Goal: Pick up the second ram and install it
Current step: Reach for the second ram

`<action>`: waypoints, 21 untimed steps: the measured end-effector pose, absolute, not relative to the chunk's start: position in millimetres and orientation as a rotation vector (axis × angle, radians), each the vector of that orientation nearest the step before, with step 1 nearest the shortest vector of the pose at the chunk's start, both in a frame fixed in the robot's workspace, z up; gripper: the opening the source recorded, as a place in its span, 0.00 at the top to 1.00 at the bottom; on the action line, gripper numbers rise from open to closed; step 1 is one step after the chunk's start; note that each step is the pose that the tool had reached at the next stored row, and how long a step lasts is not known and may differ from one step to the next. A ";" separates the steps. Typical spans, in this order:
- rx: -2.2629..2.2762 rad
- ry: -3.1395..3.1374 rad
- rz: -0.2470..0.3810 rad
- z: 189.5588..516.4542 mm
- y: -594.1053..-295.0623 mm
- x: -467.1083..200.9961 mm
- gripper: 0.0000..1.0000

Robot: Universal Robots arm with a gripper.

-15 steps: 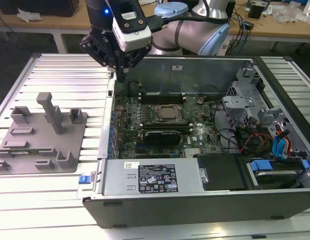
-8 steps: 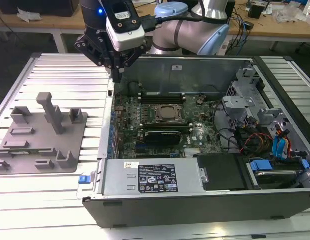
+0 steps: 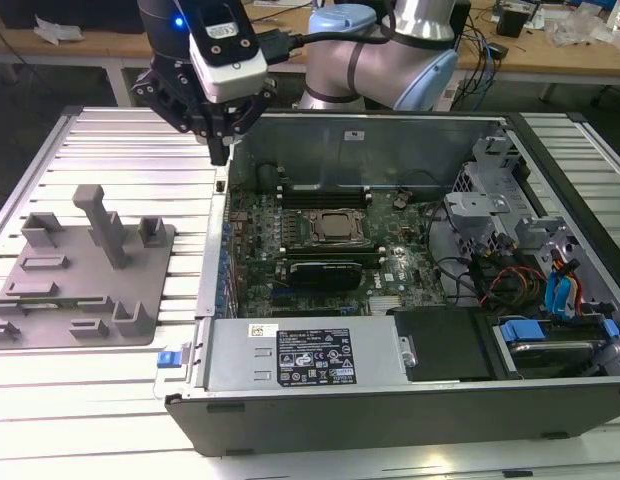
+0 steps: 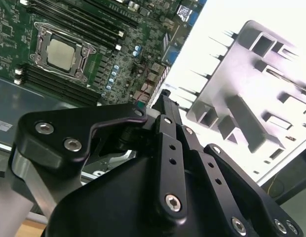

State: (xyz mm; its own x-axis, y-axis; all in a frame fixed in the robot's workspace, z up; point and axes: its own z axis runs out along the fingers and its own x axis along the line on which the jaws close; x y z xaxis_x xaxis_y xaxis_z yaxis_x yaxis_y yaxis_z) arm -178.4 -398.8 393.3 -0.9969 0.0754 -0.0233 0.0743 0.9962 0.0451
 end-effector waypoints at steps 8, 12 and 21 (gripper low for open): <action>0.117 3.114 0.069 393.3 -398.8 -195.4 0.92; 0.117 3.114 0.069 393.3 -398.8 -203.0 0.92; 0.116 3.113 0.069 393.2 -398.9 -246.8 0.92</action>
